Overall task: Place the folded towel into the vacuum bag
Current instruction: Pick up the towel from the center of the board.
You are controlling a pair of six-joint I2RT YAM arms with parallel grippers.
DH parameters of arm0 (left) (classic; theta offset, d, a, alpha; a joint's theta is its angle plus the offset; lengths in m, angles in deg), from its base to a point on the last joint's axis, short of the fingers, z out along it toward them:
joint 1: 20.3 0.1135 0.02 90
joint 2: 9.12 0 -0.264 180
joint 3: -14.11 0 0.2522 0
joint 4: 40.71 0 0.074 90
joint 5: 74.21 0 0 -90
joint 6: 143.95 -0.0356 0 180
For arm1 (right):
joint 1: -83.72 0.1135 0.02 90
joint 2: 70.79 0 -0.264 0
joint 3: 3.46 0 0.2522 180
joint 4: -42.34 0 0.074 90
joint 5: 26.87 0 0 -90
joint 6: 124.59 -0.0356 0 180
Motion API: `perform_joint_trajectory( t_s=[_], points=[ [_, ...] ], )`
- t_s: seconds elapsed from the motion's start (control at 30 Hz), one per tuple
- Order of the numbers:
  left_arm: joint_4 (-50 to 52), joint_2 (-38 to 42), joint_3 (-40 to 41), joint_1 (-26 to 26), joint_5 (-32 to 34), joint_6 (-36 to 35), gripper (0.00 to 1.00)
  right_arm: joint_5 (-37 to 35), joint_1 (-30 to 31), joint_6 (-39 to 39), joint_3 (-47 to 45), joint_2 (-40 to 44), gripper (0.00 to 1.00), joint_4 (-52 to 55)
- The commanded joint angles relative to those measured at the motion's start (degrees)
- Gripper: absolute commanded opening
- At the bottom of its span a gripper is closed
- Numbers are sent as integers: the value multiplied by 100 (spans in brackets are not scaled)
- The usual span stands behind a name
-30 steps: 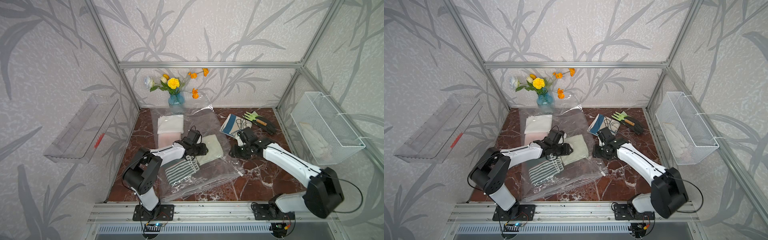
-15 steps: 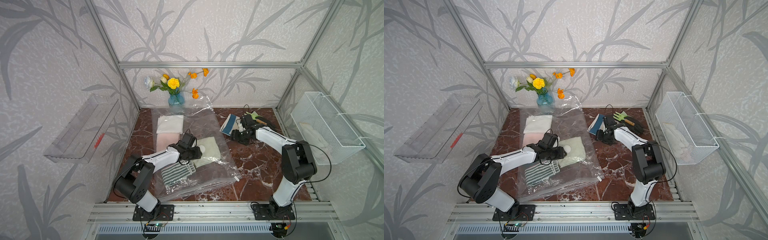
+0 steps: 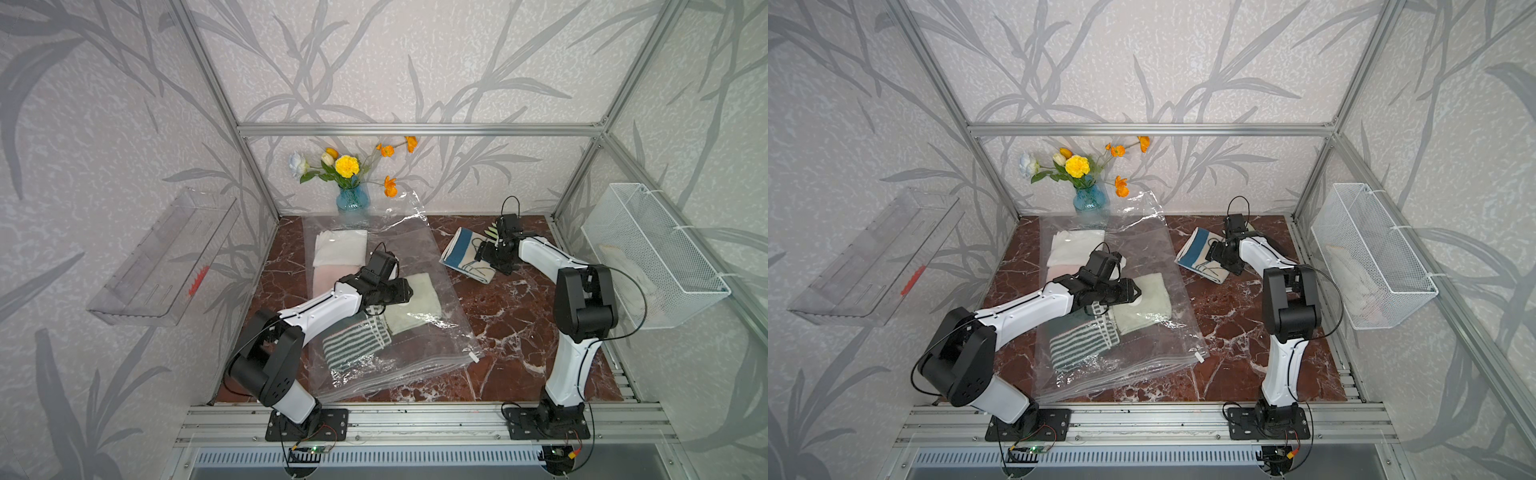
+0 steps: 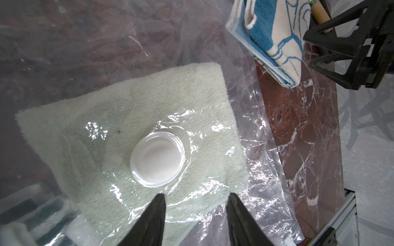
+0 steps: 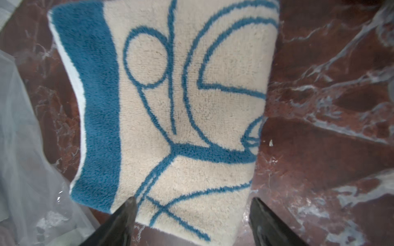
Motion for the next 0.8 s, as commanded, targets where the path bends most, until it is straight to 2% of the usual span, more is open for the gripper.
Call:
perform_joint_trajectory(
  t_s=[0.0,0.3,0.37,0.47,0.57,0.63,0.7,0.77],
  points=[
    [171,137,70,-28,-8,-145,48,-61,-19,-72,144,-212,83,93],
    [162,127,61,-33,-21,-180,48,150,-136,-446,-66,-532,81,-196],
    [153,142,72,-26,-13,-183,48,189,-147,-460,-76,-606,78,-225],
    [166,184,93,-28,0,-172,49,225,-168,-459,-123,-683,65,-293],
    [159,262,136,-29,27,-167,48,-19,-157,-283,-109,-630,44,-253],
    [180,283,131,-27,53,-173,48,-231,-137,-26,86,-622,33,-60],
    [193,289,124,-32,60,-174,48,-256,-151,57,192,-640,28,42],
    [205,316,102,-31,74,-173,48,-143,-173,65,130,-587,30,98]
  ],
)
